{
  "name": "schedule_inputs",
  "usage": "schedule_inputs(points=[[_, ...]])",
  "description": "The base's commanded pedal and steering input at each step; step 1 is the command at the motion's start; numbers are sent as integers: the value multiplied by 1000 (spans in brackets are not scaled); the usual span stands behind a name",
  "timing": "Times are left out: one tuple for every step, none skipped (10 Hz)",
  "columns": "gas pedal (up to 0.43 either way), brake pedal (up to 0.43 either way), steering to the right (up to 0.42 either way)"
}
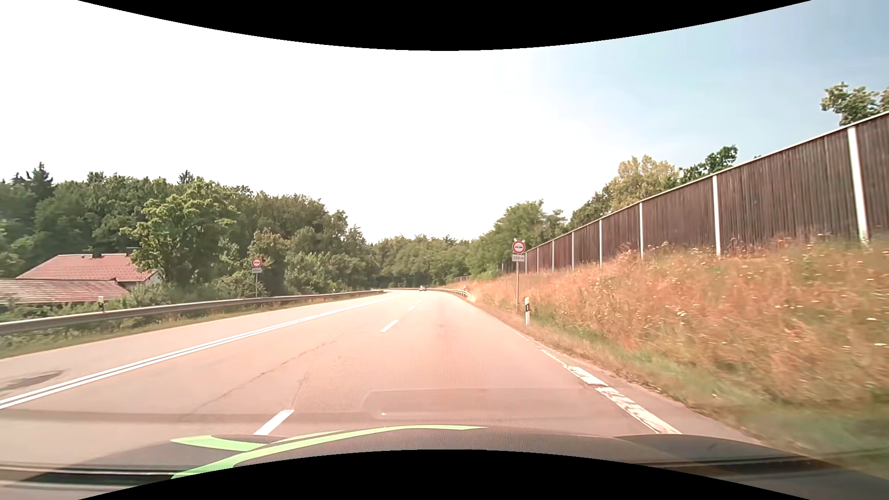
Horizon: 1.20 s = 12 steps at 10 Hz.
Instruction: Follow the waypoints while adhering to traffic rules and regulations
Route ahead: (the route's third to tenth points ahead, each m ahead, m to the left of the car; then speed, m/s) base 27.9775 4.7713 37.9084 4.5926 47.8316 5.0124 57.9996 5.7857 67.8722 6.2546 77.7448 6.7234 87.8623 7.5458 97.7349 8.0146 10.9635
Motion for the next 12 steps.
schedule_inputs(points=[[39,0,3],[39,0,3],[39,0,3],[39,0,3],[39,0,3],[39,0,3],[39,0,3],[39,0,3],[39,0,2],[39,0,2],[39,0,2],[39,0,1]])
